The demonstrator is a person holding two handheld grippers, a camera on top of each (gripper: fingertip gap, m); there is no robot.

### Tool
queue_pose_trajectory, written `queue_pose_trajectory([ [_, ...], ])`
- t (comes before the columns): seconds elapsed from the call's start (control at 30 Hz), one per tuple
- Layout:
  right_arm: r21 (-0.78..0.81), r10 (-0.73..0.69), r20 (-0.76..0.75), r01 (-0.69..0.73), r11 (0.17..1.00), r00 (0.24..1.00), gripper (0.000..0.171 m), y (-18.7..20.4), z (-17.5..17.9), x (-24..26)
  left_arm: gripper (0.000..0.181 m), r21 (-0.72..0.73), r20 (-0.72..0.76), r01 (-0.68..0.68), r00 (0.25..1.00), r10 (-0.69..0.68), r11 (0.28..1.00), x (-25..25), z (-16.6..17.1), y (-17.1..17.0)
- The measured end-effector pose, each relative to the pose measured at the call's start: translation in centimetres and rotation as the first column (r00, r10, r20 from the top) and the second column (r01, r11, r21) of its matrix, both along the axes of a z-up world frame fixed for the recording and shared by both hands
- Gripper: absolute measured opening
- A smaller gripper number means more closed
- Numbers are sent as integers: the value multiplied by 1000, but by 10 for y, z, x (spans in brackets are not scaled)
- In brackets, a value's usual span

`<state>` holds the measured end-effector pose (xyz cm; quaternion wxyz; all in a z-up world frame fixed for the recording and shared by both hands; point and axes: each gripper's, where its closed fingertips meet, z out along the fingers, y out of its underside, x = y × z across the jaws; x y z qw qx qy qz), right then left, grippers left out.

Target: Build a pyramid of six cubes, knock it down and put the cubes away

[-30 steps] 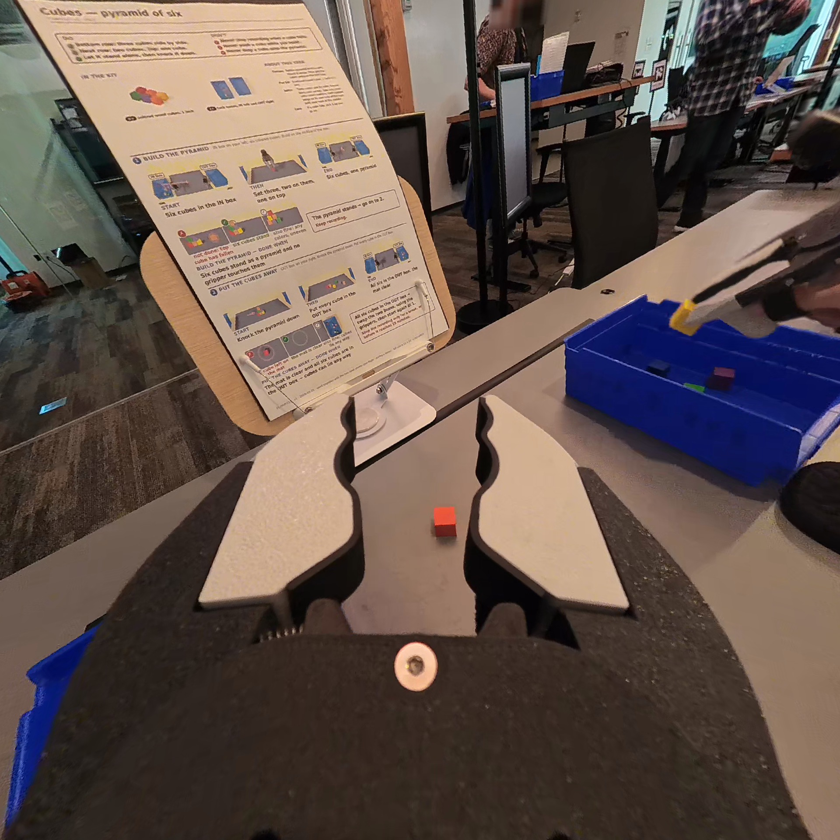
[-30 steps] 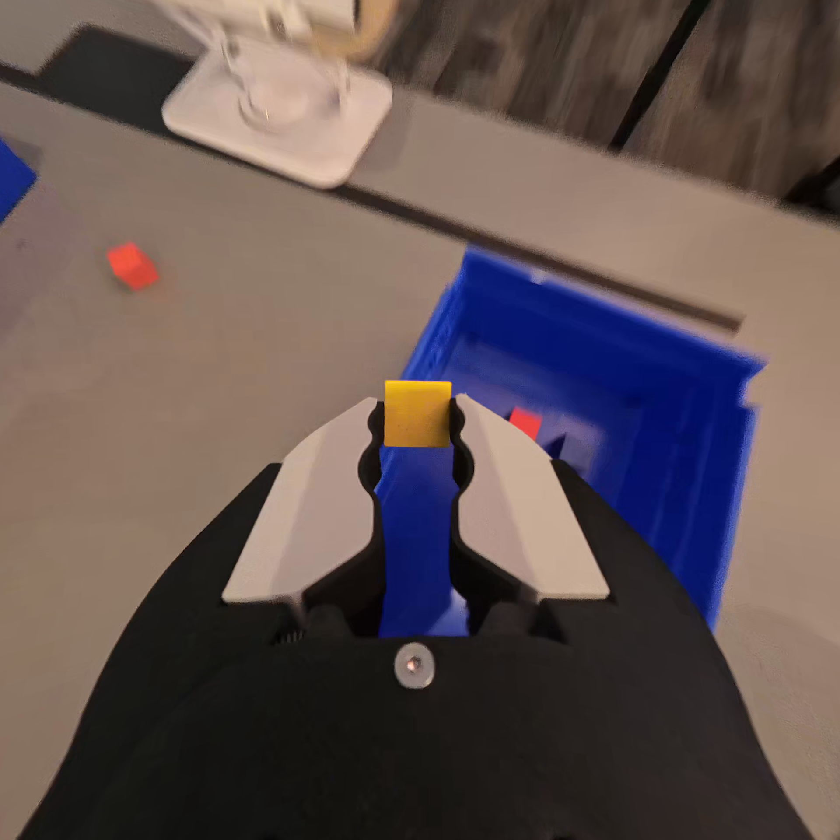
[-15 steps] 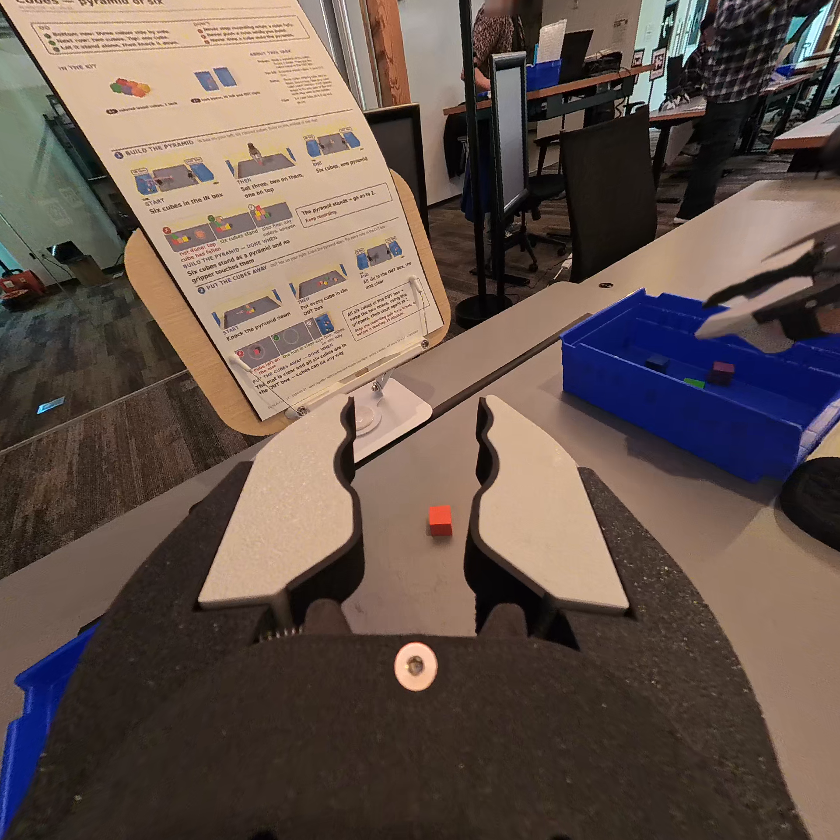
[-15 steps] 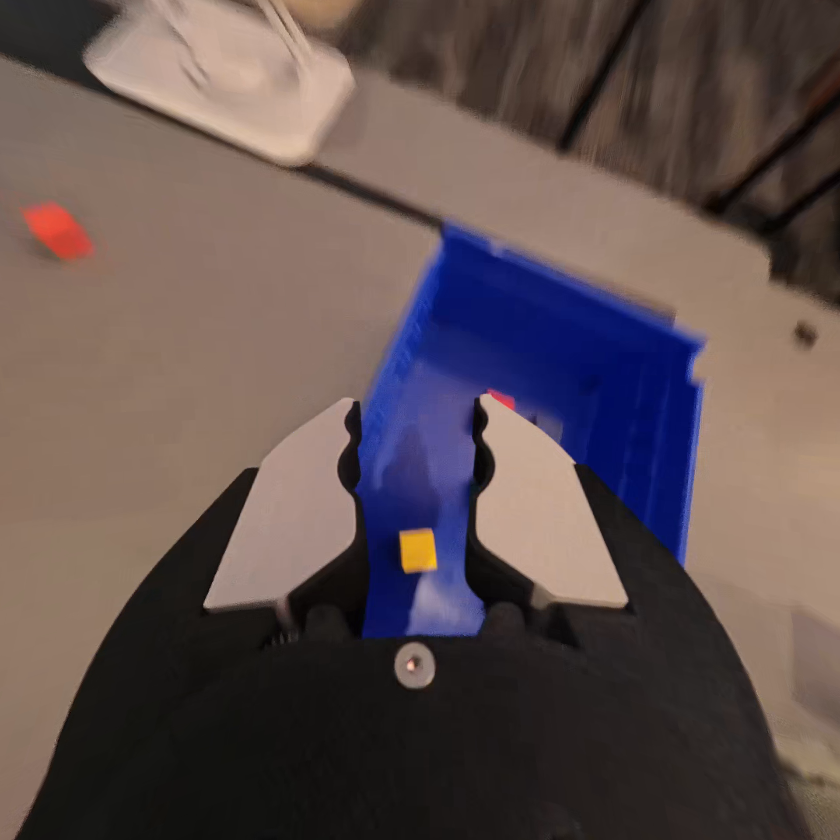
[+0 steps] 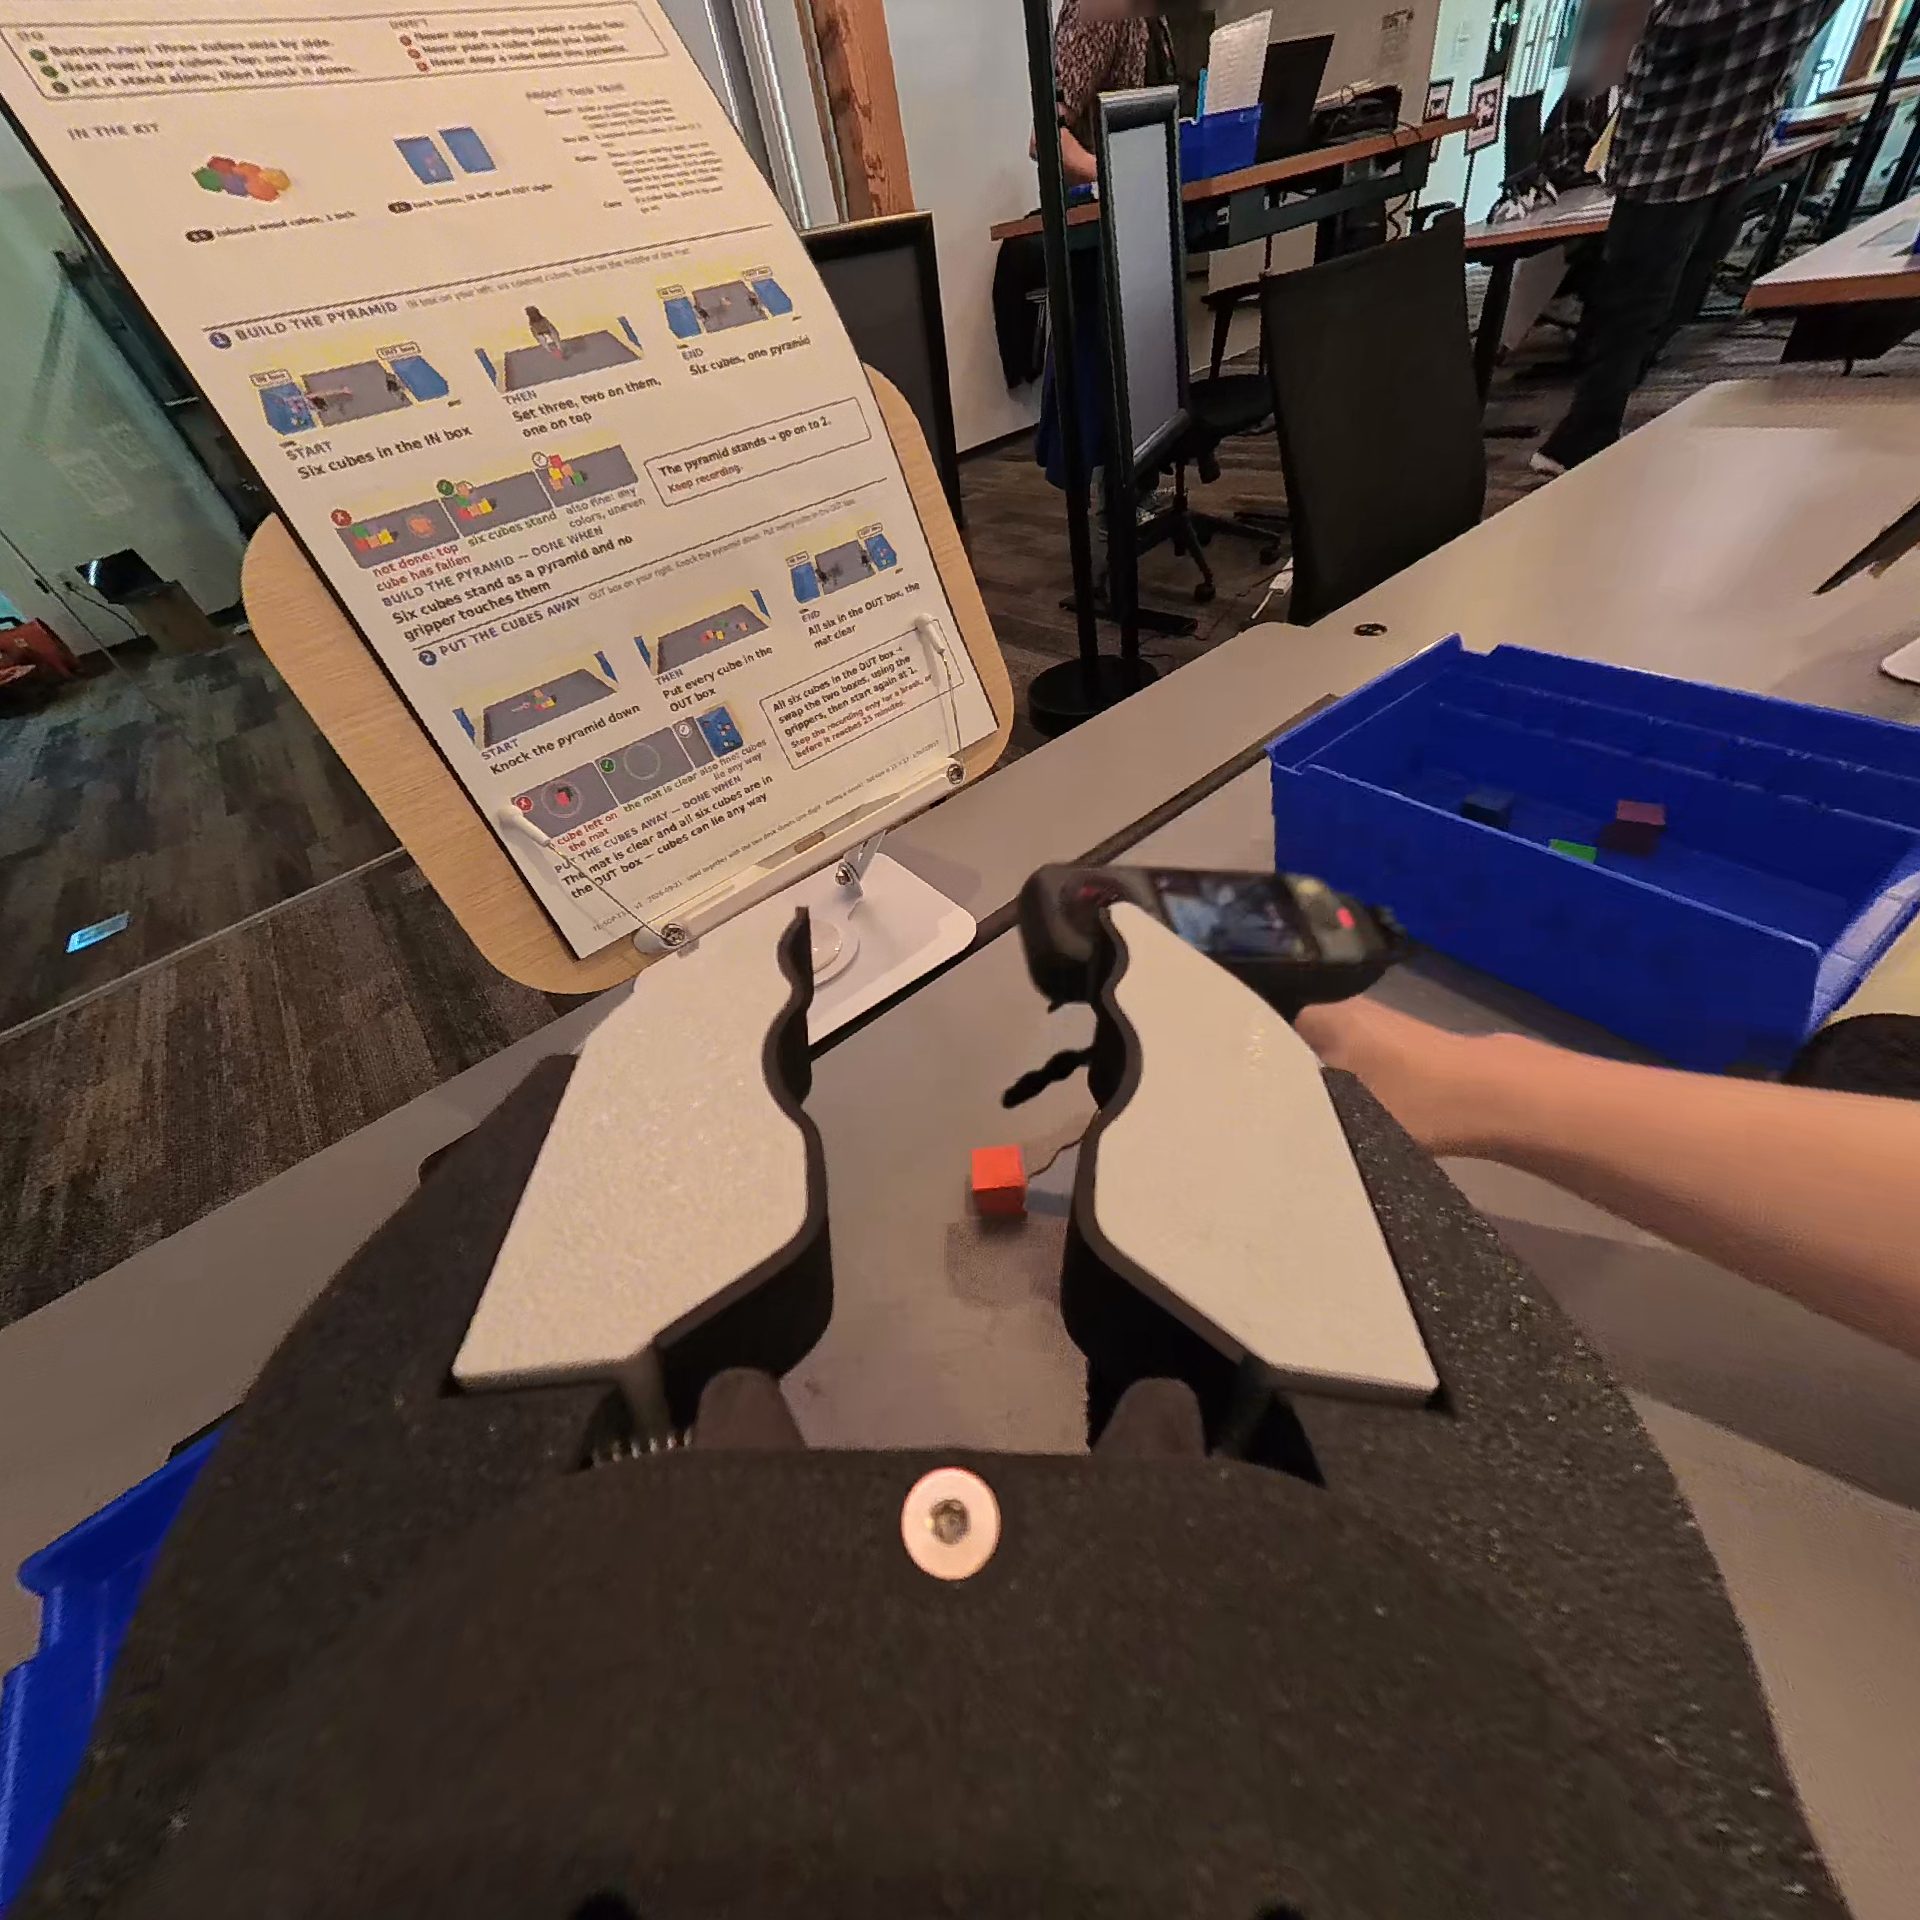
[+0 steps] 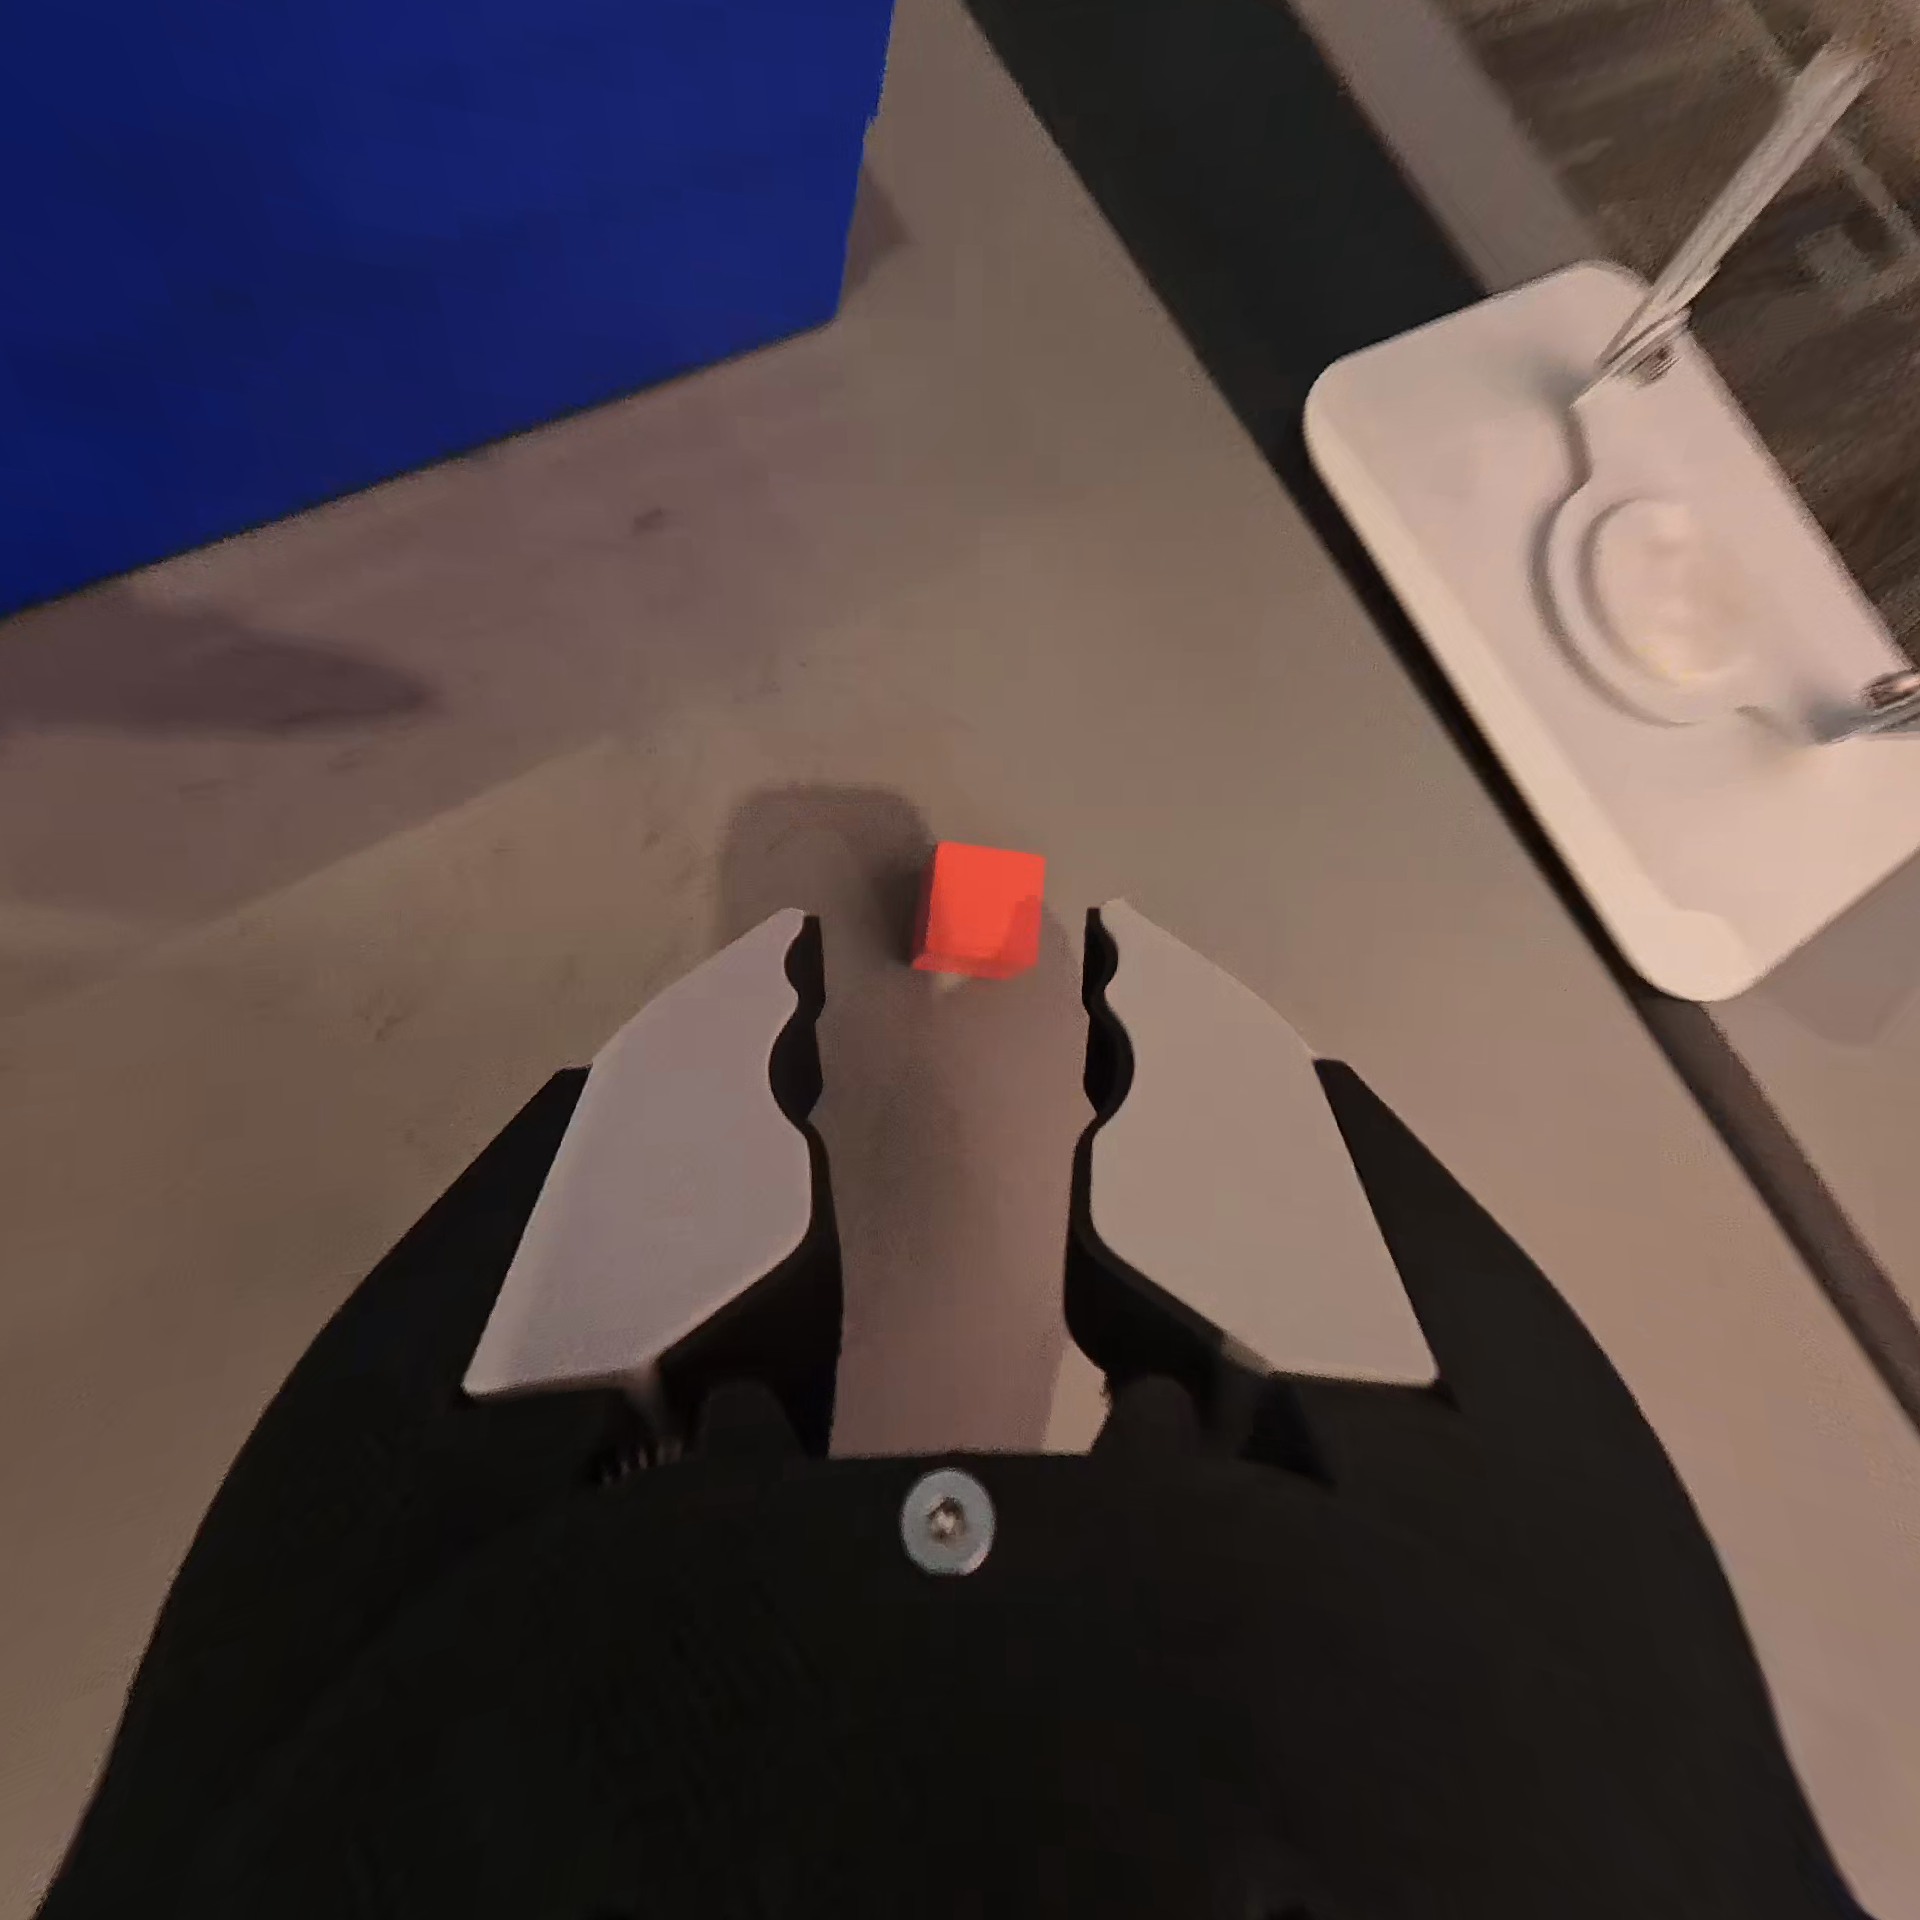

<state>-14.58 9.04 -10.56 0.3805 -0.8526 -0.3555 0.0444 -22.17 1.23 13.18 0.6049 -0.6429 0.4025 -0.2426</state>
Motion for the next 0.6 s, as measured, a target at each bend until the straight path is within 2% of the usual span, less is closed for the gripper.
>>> queue_pose_trajectory([
  [0.1, -66, -39, -4, 39, 997, 999, 49, 12, -28, -3, 51, -6, 4, 2, 1000, -2, 1000, 0, -1, 2],
  [0.17, -100, -29, 1, 29, 995, 1000, 31, 14, -41, -3, 51, -8, -1, 0, 1000, 0, 1000, 0, -2, 4],
  [0.23, -109, -28, -28, 24, 994, 999, 30, 12, -37, -2, 51, -8, -12, 1, 1000, -1, 1000, 2, -5, 4],
  [0.27, -51, -30, -53, 27, 998, 998, 30, 11, -21, -1, 51, -7, -17, 0, 1000, 0, 1000, 2, -5, 4],
  [0.33, 90, -17, -128, 28, 996, 992, 30, -3, 37, 1, 51, -5, -20, -3, 1000, 3, 1000, 2, -6, 4],
  [0.4, 194, 5, -157, 26, 981, 988, 30, -39, 103, 19, 51, -9, -19, -6, 1000, 6, 1000, 1, -6, 5],
  [0.47, 295, -57, -131, 94, 951, 990, 30, -79, 158, 65, 51, -15, -15, -12, 1000, 11, 1000, 0, -7, 7],
  [0.53, 312, -188, -99, 210, 927, 977, 29, -117, 181, 131, 51, -22, -15, -10, 1000, 9, 1000, 2, -8, 8],
  [0.6, 200, -380, -32, 378, 904, 924, 29, -153, 162, 210, 51, -19, -21, -9, 1000, 9, 1000, 4, -9, 7],
])
